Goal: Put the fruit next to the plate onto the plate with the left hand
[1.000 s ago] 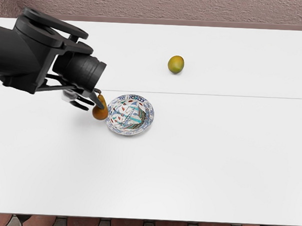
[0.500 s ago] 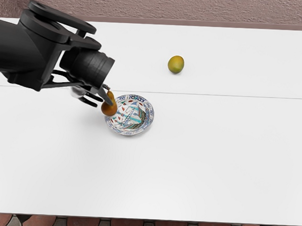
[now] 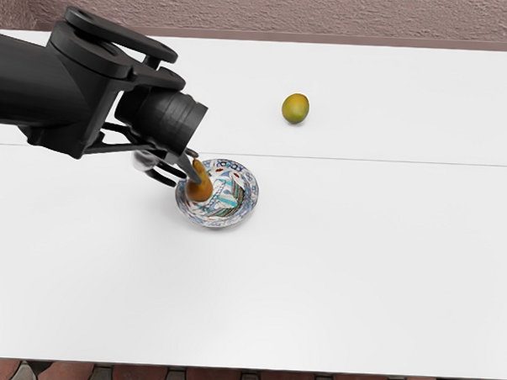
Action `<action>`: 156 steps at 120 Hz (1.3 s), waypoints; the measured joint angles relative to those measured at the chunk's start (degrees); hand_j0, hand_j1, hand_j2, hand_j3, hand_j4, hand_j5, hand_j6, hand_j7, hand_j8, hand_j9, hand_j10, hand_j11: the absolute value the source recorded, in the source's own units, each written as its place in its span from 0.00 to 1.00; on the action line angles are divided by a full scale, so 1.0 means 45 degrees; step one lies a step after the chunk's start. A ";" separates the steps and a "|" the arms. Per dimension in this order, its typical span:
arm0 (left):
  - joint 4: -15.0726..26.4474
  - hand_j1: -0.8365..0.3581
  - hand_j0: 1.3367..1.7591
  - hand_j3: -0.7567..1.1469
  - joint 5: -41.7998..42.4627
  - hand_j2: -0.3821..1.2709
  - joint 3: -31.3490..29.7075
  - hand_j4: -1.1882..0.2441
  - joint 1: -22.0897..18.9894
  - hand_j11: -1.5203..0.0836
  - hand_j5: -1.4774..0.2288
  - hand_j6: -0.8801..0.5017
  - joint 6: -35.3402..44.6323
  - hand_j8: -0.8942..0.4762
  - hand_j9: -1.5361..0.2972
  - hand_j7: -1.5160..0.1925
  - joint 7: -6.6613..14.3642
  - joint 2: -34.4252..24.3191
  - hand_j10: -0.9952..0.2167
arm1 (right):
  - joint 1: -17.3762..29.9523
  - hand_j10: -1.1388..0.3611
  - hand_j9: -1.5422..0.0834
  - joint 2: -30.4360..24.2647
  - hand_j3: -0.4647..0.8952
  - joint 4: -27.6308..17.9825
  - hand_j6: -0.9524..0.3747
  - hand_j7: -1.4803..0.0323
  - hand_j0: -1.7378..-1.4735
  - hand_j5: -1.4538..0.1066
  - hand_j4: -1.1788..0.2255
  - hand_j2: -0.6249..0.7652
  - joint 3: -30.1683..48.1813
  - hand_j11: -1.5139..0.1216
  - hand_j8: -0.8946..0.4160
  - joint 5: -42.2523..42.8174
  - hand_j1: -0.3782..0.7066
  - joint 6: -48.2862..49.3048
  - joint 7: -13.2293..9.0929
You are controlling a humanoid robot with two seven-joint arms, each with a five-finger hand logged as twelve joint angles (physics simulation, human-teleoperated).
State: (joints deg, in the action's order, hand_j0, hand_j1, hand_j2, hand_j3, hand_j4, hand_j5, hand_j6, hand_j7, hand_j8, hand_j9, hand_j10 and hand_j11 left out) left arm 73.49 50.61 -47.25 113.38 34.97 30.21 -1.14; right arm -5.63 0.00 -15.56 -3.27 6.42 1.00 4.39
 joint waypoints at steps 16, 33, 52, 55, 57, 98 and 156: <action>-0.0002 0.42 0.76 0.40 -0.0121 0.41 0.0001 0.40 -0.0019 0.45 0.40 0.23 0.0004 0.21 0.40 0.42 -0.0061 -0.0020 0.32 | 0.0000 0.75 0.94 0.0000 0.34 0.0000 0.71 0.97 0.30 0.92 0.83 0.45 0.0002 0.91 0.67 0.0000 0.04 0.0002 0.0000; -0.0005 0.60 0.76 0.40 -0.0231 0.33 -0.0005 0.54 -0.0039 0.61 0.55 0.36 0.0005 0.35 0.55 0.57 -0.0087 -0.0039 0.48 | 0.0000 0.75 0.94 0.0000 0.34 0.0000 0.71 0.97 0.30 0.92 0.83 0.45 0.0003 0.91 0.67 0.0000 0.04 0.0001 0.0000; -0.0003 0.70 0.76 0.40 -0.0261 0.29 -0.0007 0.62 -0.0039 0.70 0.64 0.43 0.0006 0.43 0.63 0.66 -0.0093 -0.0105 0.57 | 0.0000 0.75 0.94 0.0000 0.34 0.0000 0.71 0.97 0.30 0.92 0.83 0.45 0.0001 0.91 0.67 0.0000 0.04 0.0003 0.0000; -0.0003 0.72 0.76 0.40 -0.0263 0.29 -0.0007 0.63 -0.0005 0.72 0.65 0.44 0.0006 0.45 0.64 0.67 -0.0093 -0.0140 0.59 | 0.0000 0.75 0.94 0.0000 0.34 0.0000 0.71 0.97 0.30 0.92 0.83 0.45 0.0001 0.91 0.67 0.0000 0.04 0.0005 0.0000; -0.0002 0.73 0.76 0.40 -0.0264 0.28 -0.0007 0.64 0.0021 0.73 0.66 0.45 0.0006 0.46 0.65 0.68 -0.0093 -0.0187 0.60 | 0.0000 0.75 0.94 0.0000 0.34 0.0000 0.71 0.97 0.30 0.92 0.83 0.45 0.0001 0.91 0.67 0.0000 0.04 0.0006 0.0000; 0.0323 0.93 0.76 0.40 -0.0463 0.24 0.0635 0.78 0.0279 0.90 0.82 0.59 0.0006 0.61 0.79 0.84 -0.0105 -0.3259 0.77 | 0.0000 0.75 0.94 0.0000 0.34 0.0000 0.71 0.97 0.30 0.92 0.83 0.45 0.0002 0.91 0.67 0.0000 0.04 0.0004 0.0000; 0.0483 0.98 0.76 0.40 -0.3443 0.23 0.1773 0.82 -0.0417 0.94 0.86 0.63 -1.0797 0.64 0.83 0.88 -0.0103 -0.9015 0.81 | 0.0000 0.75 0.94 0.0000 0.34 0.0000 0.71 0.97 0.30 0.92 0.83 0.45 0.0000 0.91 0.67 0.0000 0.04 -0.0004 0.0000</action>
State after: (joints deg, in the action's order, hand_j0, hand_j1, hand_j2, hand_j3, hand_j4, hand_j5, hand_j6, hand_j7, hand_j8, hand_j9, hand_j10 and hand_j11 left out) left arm 75.66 35.12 -39.27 111.50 -13.61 29.75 -41.71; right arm -5.62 0.00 -15.56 -3.27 6.42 0.98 4.39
